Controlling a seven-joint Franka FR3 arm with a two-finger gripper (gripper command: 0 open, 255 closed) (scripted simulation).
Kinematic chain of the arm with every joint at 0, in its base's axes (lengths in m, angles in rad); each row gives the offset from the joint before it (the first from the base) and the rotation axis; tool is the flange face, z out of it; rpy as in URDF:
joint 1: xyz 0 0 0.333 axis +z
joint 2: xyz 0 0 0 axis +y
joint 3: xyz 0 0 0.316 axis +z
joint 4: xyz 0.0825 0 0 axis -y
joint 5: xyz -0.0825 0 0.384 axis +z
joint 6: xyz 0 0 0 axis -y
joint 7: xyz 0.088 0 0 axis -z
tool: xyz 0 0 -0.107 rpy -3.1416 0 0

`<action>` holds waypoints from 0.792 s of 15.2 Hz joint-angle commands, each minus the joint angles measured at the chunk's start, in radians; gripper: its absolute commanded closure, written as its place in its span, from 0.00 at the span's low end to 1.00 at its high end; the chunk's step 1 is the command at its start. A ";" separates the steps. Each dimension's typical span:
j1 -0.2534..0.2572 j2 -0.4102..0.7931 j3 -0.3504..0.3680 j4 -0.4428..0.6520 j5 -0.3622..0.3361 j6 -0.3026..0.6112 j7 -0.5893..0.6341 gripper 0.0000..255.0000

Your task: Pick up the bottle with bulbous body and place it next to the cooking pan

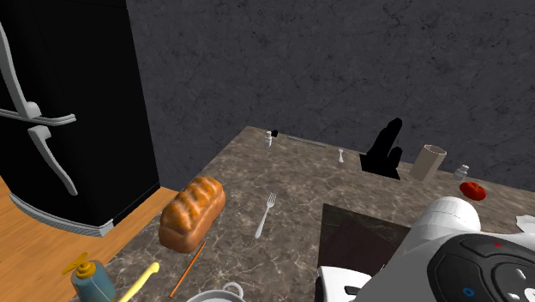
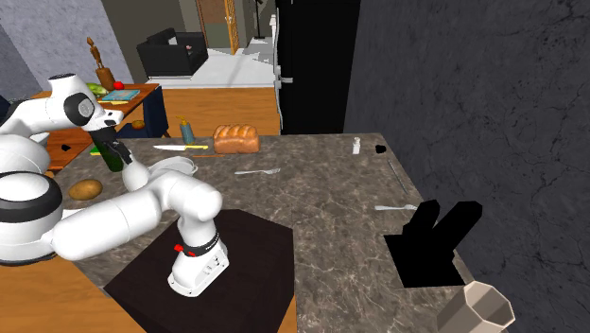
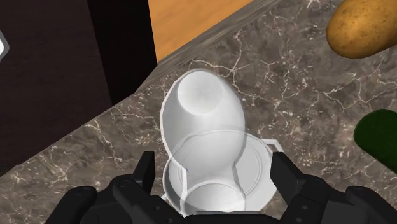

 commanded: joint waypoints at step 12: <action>-0.009 0.028 -0.087 0.087 -0.076 -0.083 0.021 0.00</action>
